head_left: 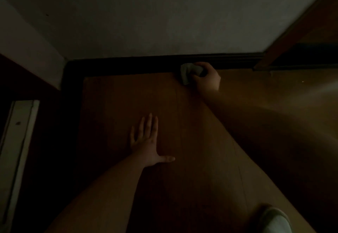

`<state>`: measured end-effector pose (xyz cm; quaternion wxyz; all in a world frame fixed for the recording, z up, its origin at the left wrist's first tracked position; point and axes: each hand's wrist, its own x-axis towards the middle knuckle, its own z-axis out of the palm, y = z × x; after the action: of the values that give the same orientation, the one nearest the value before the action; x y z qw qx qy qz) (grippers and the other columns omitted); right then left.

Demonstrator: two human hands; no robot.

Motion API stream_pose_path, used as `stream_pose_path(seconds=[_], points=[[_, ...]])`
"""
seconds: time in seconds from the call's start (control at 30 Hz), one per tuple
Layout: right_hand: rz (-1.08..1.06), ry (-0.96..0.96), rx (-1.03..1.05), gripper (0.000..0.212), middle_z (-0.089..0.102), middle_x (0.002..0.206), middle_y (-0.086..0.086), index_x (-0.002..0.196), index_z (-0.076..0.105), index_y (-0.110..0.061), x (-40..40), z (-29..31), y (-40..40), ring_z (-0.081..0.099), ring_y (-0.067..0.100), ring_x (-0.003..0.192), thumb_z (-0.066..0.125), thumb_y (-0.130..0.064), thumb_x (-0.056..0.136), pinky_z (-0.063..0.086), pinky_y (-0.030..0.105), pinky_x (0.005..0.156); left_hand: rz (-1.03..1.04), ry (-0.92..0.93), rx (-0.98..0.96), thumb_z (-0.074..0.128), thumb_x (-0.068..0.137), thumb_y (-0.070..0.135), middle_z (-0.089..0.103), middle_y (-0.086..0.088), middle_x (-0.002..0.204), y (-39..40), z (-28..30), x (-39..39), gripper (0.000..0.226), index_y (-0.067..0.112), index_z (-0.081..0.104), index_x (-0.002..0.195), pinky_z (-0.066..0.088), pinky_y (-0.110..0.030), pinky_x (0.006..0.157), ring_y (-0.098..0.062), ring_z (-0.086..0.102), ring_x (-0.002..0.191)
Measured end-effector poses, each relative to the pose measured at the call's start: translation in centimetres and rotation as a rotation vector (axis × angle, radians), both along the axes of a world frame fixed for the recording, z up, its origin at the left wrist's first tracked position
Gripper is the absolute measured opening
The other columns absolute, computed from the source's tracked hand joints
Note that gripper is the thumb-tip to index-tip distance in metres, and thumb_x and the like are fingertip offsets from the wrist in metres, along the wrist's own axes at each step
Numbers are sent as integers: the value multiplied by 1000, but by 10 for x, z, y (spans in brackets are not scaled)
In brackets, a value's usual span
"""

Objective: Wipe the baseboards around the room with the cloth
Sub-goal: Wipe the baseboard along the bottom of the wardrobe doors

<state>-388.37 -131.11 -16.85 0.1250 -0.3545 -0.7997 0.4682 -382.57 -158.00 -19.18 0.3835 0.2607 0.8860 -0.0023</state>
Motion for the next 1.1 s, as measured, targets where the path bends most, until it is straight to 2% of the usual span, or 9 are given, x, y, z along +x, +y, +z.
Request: stream_pose_path(seconds=[0.1,0.2,0.3,0.5,0.6,0.7,0.8,0.93,1.1], points=[[-63,-39,86,40,65,120,-2,120,64,-33,23,3,46,57,9,104,66,-19,82,41,8,73,4,11,15,52,47,99,-64,6,133,0,1,1,152,30,-54,130,-25,-54,106,-24,-49,132],[-177,-74,136,44,64,124,2,125,62,-30,43,8,87,59,18,112,64,-20,82,48,23,86,7,8,13,53,46,99,-64,7,134,1,1,2,153,29,-50,135,-24,-54,108,-23,-48,133],[-216,-94,139,45,62,126,4,128,60,-29,49,12,106,59,21,113,62,-21,83,53,34,91,9,7,9,54,46,98,-63,7,134,2,1,2,153,30,-48,137,-23,-54,109,-23,-48,133],[-343,-60,93,49,59,132,5,135,53,-24,57,9,98,57,23,118,54,-18,86,50,33,93,7,9,3,55,46,98,-63,7,134,1,1,2,153,30,-51,134,-24,-53,108,-23,-49,133],[-247,-85,184,52,58,132,7,137,52,-22,59,8,77,55,24,120,60,-24,85,43,25,92,8,14,10,54,47,98,-62,7,135,1,1,3,152,30,-49,136,-22,-55,111,-23,-48,133],[-28,-37,196,52,58,131,6,134,55,-23,47,8,37,56,21,118,67,-21,84,46,28,94,7,23,9,51,49,99,-62,7,136,1,0,3,149,30,-49,136,-19,-56,113,-22,-47,133],[106,6,179,50,55,133,7,133,55,-23,24,8,-6,54,22,119,70,-20,85,41,23,92,4,21,-11,51,50,99,-58,5,141,3,2,3,149,29,-49,136,-17,-56,114,-22,-47,133],[128,56,61,48,53,135,7,133,56,-23,2,7,-40,53,21,121,69,-18,88,44,27,94,6,7,-31,53,50,98,-57,4,142,4,4,2,148,31,-53,130,-16,-56,114,-21,-47,131],[80,82,95,44,59,127,6,127,60,-24,5,9,0,57,20,115,68,-17,85,49,29,94,5,17,-22,50,49,99,-59,6,140,3,4,3,149,30,-50,135,-17,-56,114,-23,-46,134]])
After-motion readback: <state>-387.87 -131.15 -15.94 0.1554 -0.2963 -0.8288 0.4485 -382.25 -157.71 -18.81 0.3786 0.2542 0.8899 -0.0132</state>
